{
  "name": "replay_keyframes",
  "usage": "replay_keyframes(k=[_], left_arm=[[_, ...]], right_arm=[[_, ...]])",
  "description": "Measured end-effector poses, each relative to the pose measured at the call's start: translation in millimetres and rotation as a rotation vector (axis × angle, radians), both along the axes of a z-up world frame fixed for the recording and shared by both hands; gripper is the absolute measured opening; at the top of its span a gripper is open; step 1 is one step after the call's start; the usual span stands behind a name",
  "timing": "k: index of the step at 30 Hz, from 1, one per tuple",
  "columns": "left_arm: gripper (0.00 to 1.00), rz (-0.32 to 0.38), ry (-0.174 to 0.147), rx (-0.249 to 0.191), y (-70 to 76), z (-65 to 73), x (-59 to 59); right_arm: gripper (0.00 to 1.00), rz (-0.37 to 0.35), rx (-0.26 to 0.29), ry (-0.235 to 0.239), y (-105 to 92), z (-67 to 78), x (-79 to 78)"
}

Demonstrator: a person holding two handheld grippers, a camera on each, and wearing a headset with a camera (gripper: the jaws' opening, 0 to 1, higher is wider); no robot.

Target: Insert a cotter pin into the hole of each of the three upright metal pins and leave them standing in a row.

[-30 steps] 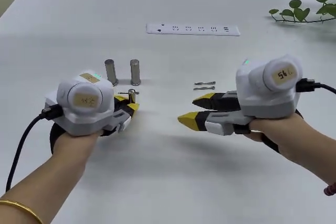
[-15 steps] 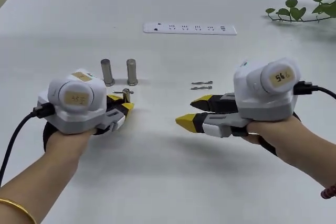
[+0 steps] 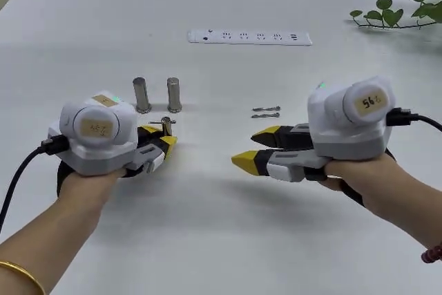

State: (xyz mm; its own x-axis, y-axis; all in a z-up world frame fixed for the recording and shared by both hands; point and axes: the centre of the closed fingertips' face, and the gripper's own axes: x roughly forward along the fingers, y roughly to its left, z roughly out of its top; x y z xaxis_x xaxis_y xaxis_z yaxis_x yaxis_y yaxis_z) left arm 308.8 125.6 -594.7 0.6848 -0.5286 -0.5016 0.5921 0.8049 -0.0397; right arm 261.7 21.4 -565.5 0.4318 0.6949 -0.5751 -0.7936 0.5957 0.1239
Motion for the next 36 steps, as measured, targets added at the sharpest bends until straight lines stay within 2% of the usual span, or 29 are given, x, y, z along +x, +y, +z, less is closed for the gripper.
replay_keyframes(k=[5, 11, 15, 18, 21, 27, 34, 36], left_arm=[[0.12, 0.007, -0.008, -0.002, 1.9, 1.4, 0.2], [0.25, 0.008, -0.011, -0.007, 4.3, 4.8, -2.8], [0.38, 0.016, -0.007, -0.018, 8.0, 10.3, -7.3], [0.44, 0.024, -0.014, -0.03, 11.7, 16.7, -10.0], [0.51, 0.029, -0.02, -0.064, 13.7, 25.8, -13.4], [0.61, 0.043, -0.038, -0.102, 17.0, 39.9, -18.6], [0.7, 0.039, -0.05, -0.091, 19.0, 43.8, -23.6], [0.72, 0.04, -0.05, -0.092, 20.3, 44.9, -25.3]], right_arm=[[0.3, -0.002, 0.002, -0.003, -0.6, 0.7, 2.4], [0.3, -0.013, 0.016, -0.015, -1.5, 8.2, 6.8], [0.3, -0.03, 0.041, -0.032, 0.2, 13.4, 11.0], [0.31, -0.045, 0.073, -0.041, 3.3, 20.3, 14.8], [0.31, -0.05, 0.091, -0.057, 6.6, 25.1, 21.3], [0.33, -0.043, 0.099, -0.079, 16.3, 32.2, 30.6], [0.36, -0.033, 0.104, -0.095, 25.0, 34.7, 51.4], [0.37, -0.03, 0.106, -0.099, 27.0, 34.6, 62.1]])
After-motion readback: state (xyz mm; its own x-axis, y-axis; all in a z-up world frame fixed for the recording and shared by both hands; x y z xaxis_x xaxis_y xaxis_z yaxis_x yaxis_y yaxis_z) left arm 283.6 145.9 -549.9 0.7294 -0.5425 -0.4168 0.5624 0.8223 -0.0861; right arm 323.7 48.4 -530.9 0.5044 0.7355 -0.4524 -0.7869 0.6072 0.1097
